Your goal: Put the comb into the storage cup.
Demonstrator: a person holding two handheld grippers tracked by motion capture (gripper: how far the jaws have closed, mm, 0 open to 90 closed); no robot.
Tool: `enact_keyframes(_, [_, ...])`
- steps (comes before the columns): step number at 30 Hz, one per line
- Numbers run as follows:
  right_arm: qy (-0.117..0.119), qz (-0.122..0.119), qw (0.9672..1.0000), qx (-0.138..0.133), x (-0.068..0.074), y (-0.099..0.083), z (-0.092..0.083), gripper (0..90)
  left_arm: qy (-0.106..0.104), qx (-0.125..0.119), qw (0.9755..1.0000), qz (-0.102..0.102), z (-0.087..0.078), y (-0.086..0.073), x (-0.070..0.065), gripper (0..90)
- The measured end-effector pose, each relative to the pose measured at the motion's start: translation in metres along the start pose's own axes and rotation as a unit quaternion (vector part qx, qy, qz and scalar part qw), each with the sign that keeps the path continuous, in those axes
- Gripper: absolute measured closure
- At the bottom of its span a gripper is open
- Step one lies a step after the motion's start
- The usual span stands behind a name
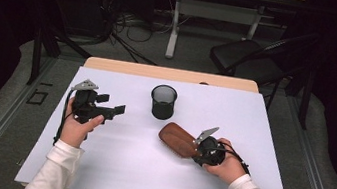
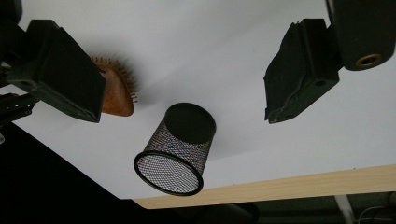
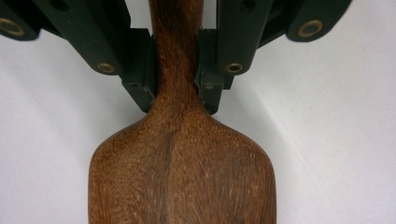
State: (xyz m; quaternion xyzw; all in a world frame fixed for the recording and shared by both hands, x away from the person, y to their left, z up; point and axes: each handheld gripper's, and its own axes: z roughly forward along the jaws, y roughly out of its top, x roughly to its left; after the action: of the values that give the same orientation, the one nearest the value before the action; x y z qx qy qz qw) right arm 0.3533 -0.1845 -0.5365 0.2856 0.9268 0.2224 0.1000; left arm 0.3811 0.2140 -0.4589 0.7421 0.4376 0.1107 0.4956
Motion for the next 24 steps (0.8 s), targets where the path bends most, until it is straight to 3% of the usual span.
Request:
enact_keyframes(6, [-0.01,-0.007,0.9999,-0.006,0.002,0.0001,-0.0009,72.1,0.0,-0.001,1.0,0.0,-0.0004,0.0,0.0004,12.9])
enact_keyframes(14, [-0.005,0.014,0.9996,-0.025,0.0024,-0.005,-0.0005,72.2,0.0,-0.001,1.0,0.001,-0.0007,0.0002,0.0009,12.9])
enact_keyframes(24, [-0.006,0.012,0.9984,-0.054,0.0056,-0.0082,-0.0024,72.2,0.0,-0.001,1.0,0.001,-0.0003,-0.0001,0.0006,12.9])
